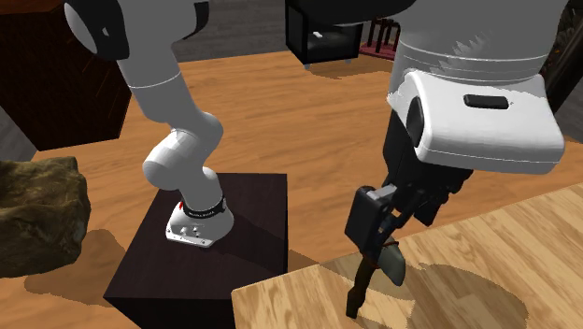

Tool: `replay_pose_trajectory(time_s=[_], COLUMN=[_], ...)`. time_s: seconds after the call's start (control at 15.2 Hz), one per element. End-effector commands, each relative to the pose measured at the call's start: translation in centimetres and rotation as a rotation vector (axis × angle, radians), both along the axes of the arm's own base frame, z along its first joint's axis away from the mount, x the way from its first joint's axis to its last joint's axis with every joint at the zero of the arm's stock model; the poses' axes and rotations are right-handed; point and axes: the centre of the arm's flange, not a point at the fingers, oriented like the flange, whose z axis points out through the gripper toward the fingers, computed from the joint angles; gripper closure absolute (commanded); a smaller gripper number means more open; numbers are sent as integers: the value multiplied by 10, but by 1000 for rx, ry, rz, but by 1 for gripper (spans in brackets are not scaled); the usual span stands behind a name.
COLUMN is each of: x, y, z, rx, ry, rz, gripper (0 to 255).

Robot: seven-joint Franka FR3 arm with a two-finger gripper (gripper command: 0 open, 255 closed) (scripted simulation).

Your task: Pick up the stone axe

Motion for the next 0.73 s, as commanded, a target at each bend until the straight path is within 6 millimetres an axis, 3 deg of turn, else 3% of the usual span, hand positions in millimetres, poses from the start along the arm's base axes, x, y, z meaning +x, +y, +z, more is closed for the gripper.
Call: replay_pose_trajectory(time_s=[0.0, 0.33, 0.4, 0.66], x=[0, 0, 0, 0], y=[-1, -1, -2, -2], z=[-11, -30, -31, -31], rx=[0, 0, 0, 0], ry=[0, 0, 0, 0], rz=[-4, -4, -4, -4], gripper=[0, 0, 255, 255])
